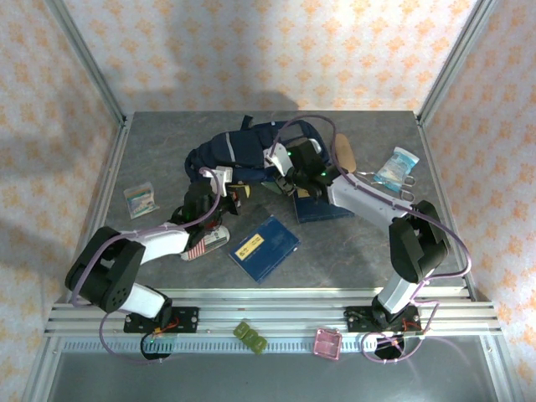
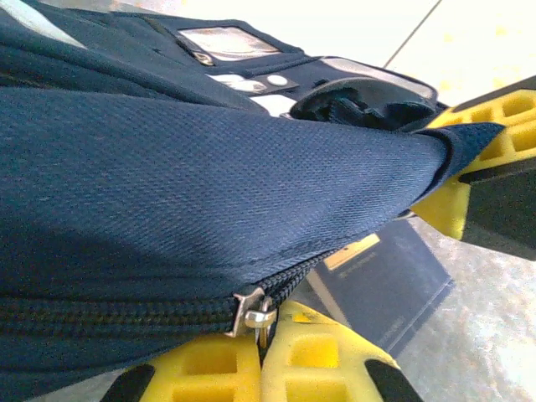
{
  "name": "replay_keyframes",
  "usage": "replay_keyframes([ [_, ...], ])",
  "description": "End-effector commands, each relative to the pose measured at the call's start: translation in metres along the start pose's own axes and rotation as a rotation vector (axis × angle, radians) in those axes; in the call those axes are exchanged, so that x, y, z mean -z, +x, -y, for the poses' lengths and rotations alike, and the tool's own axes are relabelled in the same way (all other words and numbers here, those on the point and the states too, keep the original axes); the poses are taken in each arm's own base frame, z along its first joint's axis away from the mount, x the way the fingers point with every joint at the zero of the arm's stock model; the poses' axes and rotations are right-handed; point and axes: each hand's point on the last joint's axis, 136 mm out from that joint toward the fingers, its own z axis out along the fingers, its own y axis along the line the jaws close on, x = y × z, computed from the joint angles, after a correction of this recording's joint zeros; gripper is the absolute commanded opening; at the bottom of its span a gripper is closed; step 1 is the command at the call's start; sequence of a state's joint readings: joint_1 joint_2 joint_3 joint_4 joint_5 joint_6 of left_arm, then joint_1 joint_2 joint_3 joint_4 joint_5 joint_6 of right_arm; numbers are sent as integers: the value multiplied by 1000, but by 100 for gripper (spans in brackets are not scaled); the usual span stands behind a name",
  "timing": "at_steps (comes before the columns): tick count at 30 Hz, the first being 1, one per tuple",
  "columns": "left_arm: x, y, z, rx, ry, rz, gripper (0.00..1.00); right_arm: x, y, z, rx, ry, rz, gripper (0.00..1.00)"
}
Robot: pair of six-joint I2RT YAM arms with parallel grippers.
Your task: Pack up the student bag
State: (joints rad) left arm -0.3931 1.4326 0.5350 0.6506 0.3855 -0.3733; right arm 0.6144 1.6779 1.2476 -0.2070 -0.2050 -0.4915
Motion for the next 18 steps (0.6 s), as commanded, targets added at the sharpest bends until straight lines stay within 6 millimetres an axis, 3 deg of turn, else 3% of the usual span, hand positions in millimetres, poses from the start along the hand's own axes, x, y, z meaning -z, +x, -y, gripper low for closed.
replay_keyframes([
  [1, 16, 5, -45, -34, -243, -32, 0, 24, -24, 69, -119, 273, 110, 0],
  [6, 32, 1, -68, -37, -379, -12, 0, 28, -11, 87, -161, 349, 114, 0],
  [12, 43, -5, -89, -30, -507, -15, 0, 33, -5, 90, -170, 396, 150, 0],
  [14, 45, -6, -90, -38, -518, -31, 0, 34, -5, 94, -153, 422, 158, 0],
  [18, 40, -3, -70, -38, -405, -56, 0, 30, -7, 112, -107, 539, 178, 0],
])
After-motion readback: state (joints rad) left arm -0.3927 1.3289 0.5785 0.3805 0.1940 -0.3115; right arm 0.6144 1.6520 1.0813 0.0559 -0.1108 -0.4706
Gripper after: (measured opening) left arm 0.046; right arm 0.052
